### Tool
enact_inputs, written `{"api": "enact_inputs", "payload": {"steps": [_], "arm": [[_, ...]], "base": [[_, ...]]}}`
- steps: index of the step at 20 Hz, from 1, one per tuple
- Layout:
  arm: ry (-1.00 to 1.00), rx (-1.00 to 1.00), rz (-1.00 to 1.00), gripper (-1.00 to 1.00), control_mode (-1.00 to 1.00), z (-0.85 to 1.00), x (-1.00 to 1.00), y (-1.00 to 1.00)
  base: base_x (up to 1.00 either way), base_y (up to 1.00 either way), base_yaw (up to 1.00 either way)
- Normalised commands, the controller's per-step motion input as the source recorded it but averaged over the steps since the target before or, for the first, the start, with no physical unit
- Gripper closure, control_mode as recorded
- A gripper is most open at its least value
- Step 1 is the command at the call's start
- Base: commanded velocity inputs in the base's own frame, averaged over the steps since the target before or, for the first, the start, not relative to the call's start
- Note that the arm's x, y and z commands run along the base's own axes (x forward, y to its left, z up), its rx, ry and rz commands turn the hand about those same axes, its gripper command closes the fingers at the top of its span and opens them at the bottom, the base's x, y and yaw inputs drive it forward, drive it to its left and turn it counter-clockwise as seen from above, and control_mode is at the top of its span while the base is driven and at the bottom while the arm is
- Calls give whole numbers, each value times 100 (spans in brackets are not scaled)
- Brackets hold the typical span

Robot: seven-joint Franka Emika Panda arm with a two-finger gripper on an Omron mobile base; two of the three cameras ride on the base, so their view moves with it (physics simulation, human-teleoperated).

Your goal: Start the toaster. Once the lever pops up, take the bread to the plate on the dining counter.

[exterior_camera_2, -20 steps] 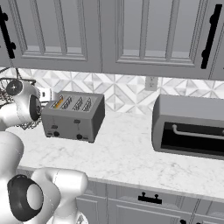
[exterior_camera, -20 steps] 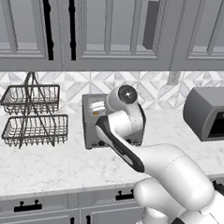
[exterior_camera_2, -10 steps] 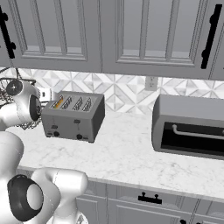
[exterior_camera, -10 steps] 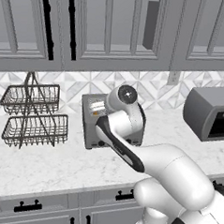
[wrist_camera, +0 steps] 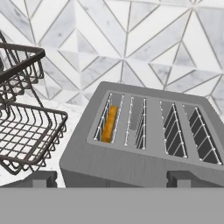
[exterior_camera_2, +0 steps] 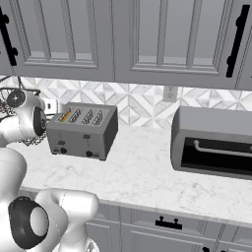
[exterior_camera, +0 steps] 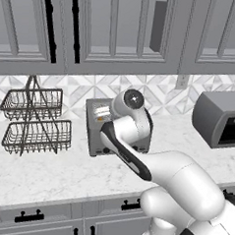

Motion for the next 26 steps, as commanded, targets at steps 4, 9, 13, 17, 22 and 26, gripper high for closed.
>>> {"api": "enact_inputs", "payload": {"steps": [4, 9, 13, 17, 22, 26], "arm": [[0, 0, 0, -100, -100, 0, 0, 0], [0, 0, 0, -100, -100, 0, 0, 0], [0, 0, 0, -100, -100, 0, -7, 0], [0, 0, 0, -100, -100, 0, 0, 0], [0, 0, 0, -100, -100, 0, -6, 0], [0, 0, 0, -100, -100, 0, 0, 0]], "base": [[0, 0, 0], [0, 0, 0], [0, 0, 0], [0, 0, 0], [0, 0, 0], [0, 0, 0]]}}
